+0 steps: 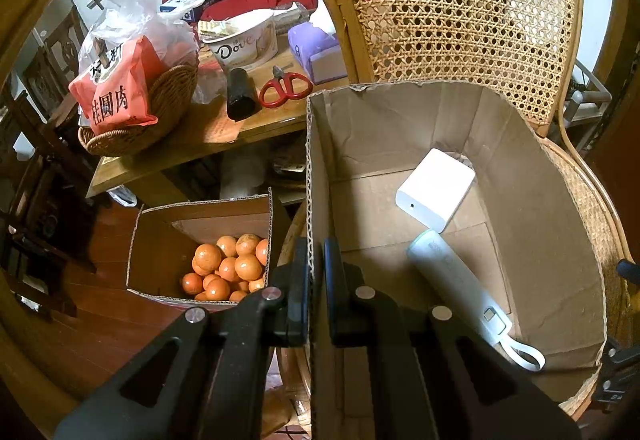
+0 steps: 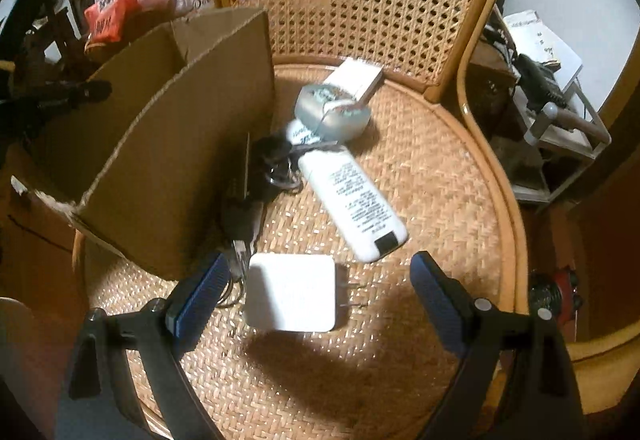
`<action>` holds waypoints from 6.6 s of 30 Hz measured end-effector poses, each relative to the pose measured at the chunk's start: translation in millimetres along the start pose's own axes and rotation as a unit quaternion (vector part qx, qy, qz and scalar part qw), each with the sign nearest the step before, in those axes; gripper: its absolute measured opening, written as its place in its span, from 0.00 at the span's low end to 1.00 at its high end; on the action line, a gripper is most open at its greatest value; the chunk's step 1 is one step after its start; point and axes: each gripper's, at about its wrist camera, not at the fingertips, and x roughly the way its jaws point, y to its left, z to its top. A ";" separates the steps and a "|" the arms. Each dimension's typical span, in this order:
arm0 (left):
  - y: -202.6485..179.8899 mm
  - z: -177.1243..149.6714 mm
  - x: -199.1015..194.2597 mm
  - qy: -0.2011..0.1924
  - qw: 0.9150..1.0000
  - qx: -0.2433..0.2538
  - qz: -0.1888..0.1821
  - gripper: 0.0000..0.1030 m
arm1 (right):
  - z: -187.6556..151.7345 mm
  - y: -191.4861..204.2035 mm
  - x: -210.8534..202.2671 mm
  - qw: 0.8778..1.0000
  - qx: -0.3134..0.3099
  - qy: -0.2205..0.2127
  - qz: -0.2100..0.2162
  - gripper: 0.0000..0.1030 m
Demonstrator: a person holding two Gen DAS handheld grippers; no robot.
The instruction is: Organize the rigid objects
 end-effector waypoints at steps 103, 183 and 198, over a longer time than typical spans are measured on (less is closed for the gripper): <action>-1.3 -5.9 -1.5 0.003 1.000 -0.005 -0.009 0.05 | 32.5 113.2 -44.4 0.983 -0.117 -0.141 0.026 0.68; 4.5 -5.2 5.7 0.022 0.999 -0.019 -0.025 0.06 | 12.0 39.9 43.9 0.994 -0.064 0.002 0.086 0.28; 4.4 -6.3 4.9 0.024 0.999 -0.019 -0.031 0.05 | 29.5 7.9 7.4 0.991 0.055 -0.060 0.104 0.28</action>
